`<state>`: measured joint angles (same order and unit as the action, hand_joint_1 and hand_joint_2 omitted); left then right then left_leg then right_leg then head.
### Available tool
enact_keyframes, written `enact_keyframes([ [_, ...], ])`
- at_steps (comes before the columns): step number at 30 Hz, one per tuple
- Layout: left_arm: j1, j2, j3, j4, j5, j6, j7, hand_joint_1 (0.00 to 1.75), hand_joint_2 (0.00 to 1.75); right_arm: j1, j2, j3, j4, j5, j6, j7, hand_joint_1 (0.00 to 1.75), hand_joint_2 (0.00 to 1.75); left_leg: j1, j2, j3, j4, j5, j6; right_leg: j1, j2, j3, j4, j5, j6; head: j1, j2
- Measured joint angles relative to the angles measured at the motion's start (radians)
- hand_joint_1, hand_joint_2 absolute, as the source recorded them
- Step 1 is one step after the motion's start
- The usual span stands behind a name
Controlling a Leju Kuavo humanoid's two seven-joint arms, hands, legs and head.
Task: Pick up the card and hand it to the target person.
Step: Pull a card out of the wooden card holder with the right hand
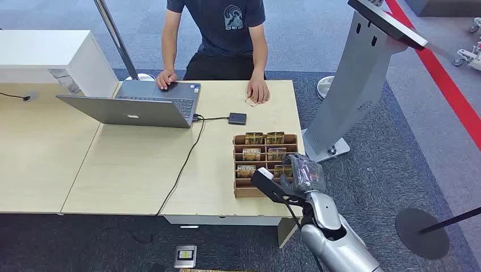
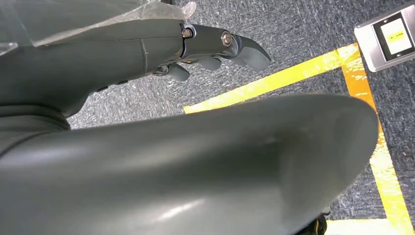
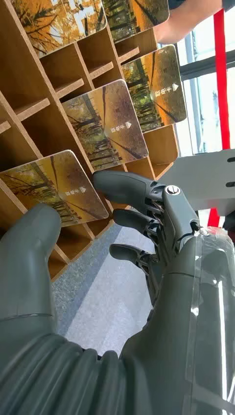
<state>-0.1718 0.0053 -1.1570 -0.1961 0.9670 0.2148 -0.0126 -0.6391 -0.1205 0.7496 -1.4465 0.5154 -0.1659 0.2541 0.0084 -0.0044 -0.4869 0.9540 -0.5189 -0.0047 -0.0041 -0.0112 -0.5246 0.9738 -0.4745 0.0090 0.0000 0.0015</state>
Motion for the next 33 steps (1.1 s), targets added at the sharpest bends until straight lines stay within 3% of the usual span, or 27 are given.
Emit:
enact_keyframes([
  [33,-0.004,-0.002,-0.003,0.0,-0.001,-0.003,0.002,0.0,0.0,-0.033,0.016,0.008,0.041,-0.004,-0.013,-0.027,1.75,1.75,0.0,0.0,0.0,0.0,0.0,0.0,0.0,0.0,0.0,0.0,0.0,0.0,0.001,0.0],
])
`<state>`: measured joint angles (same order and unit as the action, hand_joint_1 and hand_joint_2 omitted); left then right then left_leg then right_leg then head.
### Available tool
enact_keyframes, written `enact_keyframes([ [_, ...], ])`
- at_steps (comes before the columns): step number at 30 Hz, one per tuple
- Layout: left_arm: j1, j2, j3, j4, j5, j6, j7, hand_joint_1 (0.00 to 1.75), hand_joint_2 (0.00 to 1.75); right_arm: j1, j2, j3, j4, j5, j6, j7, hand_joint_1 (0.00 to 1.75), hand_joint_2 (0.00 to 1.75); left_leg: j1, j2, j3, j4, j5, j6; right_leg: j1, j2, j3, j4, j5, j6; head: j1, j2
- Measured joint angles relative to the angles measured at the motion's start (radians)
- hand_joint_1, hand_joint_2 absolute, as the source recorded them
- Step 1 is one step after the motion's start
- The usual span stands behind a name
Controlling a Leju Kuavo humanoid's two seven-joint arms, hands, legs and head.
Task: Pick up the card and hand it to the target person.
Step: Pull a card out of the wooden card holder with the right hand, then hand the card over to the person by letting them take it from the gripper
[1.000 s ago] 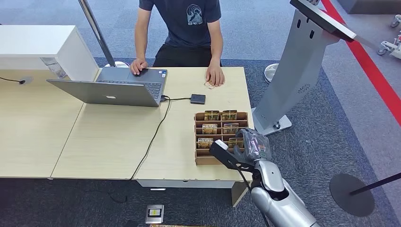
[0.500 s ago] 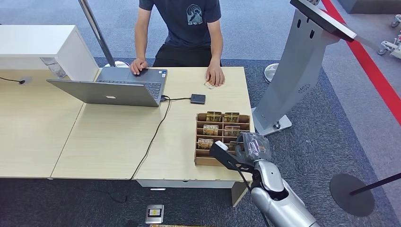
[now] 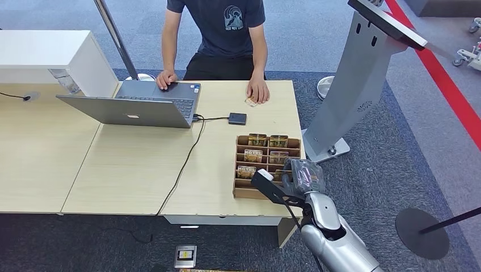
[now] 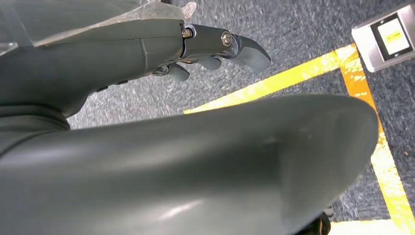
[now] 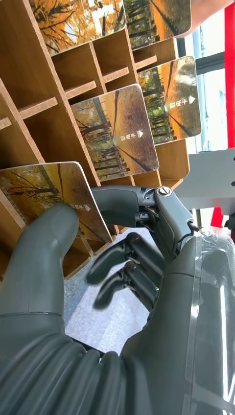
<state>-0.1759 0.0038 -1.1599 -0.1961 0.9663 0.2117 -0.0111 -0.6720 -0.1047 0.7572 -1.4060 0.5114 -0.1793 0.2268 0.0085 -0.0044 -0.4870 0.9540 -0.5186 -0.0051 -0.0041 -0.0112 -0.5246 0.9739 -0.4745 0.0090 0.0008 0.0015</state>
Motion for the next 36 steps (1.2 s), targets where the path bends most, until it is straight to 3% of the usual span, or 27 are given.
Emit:
enact_keyframes([
  [28,-0.002,-0.001,-0.002,0.0,0.0,-0.001,0.0,0.0,0.0,-0.028,0.018,0.005,0.051,-0.003,-0.014,-0.023,1.75,1.75,0.0,0.0,0.0,0.0,0.0,0.0,0.0,0.0,0.0,0.0,0.0,0.0,-0.001,0.0],
  [31,-0.003,-0.003,-0.004,0.0,-0.004,-0.002,0.002,0.0,0.0,-0.067,0.048,0.014,0.129,0.011,-0.052,-0.053,1.75,1.75,0.0,0.0,-0.002,0.0,0.0,0.0,0.0,0.0,-0.001,0.001,0.0,0.0,0.0,0.0],
  [36,-0.015,-0.006,-0.023,0.0,-0.014,-0.005,0.01,0.0,0.0,-0.19,0.155,0.041,0.45,0.062,-0.198,-0.158,1.75,1.75,0.0,-0.001,-0.003,0.0,0.001,-0.001,0.0,0.0,-0.003,0.001,0.0,0.0,-0.002,0.0],
])
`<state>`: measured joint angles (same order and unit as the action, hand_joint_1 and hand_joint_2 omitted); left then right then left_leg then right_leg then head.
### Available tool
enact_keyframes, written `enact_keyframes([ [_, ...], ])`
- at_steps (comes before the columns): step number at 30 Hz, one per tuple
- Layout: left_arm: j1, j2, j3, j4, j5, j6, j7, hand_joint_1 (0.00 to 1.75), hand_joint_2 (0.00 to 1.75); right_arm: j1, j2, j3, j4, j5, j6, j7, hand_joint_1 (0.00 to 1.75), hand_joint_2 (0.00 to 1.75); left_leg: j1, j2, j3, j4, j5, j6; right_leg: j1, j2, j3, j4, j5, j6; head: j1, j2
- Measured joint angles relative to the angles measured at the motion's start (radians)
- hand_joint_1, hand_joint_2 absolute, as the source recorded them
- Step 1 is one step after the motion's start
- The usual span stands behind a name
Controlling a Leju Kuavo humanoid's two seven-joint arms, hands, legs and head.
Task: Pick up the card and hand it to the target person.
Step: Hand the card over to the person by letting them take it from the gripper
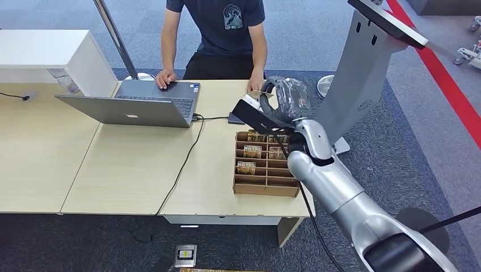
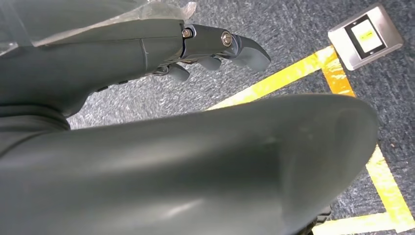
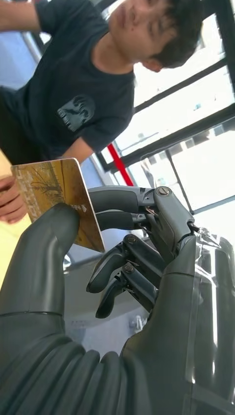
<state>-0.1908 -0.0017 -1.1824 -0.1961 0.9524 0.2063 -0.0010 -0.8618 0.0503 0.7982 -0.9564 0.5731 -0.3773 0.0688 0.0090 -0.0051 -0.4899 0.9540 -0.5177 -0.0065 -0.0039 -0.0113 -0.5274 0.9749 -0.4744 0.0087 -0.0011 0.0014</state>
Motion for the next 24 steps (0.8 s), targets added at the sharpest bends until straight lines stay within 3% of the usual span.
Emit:
enact_keyframes([
  [9,0.007,-0.002,-0.007,0.0,0.023,0.008,-0.002,0.0,0.0,-0.105,0.142,0.032,0.375,0.015,-0.042,-0.048,1.75,1.75,0.001,0.0,-0.001,0.0,0.0,0.0,0.0,0.0,-0.001,0.0,0.0,0.0,0.0,0.0],
  [24,0.02,-0.002,-0.017,0.0,0.029,0.015,-0.013,0.0,0.0,-0.143,0.184,0.047,0.497,0.016,-0.056,-0.051,1.75,1.75,0.0,0.0,-0.001,0.0,0.0,0.0,0.0,0.0,-0.001,0.0,0.0,0.0,0.0,0.0],
])
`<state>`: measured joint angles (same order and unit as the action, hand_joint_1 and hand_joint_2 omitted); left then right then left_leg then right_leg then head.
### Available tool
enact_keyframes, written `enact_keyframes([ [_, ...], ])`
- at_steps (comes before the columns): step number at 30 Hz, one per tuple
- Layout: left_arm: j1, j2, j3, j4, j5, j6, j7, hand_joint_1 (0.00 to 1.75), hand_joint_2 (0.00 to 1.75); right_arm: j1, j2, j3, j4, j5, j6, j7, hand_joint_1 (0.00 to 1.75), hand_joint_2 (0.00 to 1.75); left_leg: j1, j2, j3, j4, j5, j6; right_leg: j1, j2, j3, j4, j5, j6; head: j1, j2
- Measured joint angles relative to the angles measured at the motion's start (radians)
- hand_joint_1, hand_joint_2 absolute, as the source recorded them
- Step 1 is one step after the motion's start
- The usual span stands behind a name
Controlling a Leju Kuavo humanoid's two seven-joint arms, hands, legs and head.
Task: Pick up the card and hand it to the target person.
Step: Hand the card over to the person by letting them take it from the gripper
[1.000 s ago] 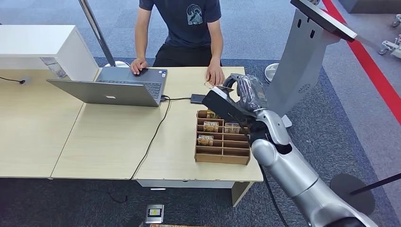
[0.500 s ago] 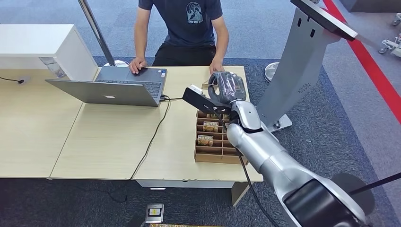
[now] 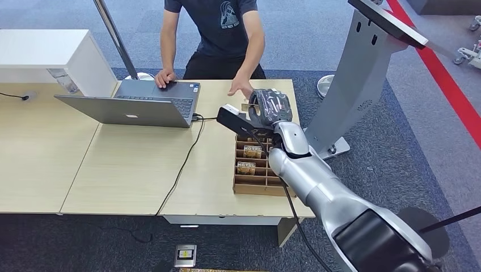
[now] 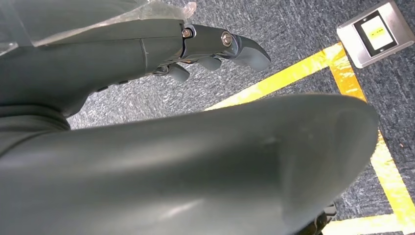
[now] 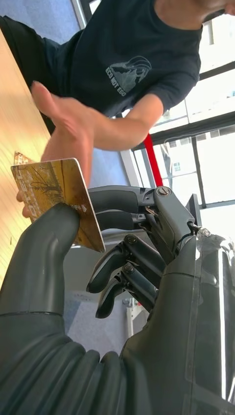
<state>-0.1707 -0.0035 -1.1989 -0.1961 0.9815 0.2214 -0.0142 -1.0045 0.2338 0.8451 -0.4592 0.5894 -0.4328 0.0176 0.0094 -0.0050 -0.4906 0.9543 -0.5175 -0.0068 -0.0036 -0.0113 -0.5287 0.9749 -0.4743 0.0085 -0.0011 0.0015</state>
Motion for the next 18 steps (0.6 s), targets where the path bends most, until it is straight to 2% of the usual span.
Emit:
enact_keyframes([
  [11,0.004,0.0,-0.007,0.0,0.01,0.007,0.0,0.0,0.0,-0.011,0.007,0.004,0.02,0.003,-0.01,0.0,1.75,1.75,0.0,0.0,0.0,0.0,0.0,0.0,0.0,0.0,0.0,0.0,0.0,0.0,0.0,0.0],
  [15,0.005,0.0,-0.007,0.0,0.012,0.008,-0.005,0.0,0.0,-0.014,0.013,0.007,0.028,0.003,-0.012,-0.001,0.0,1.75,0.0,0.0,0.0,0.0,0.0,0.0,0.0,0.0,0.0,0.0,0.0,0.0,0.0,0.0],
  [18,0.005,0.0,-0.01,0.0,0.008,0.008,-0.006,0.0,0.0,-0.016,0.015,0.009,0.034,0.003,-0.014,-0.001,0.0,1.75,0.0,0.0,0.0,0.0,0.0,0.0,0.0,0.0,0.0,0.0,0.0,0.0,0.0,0.0],
])
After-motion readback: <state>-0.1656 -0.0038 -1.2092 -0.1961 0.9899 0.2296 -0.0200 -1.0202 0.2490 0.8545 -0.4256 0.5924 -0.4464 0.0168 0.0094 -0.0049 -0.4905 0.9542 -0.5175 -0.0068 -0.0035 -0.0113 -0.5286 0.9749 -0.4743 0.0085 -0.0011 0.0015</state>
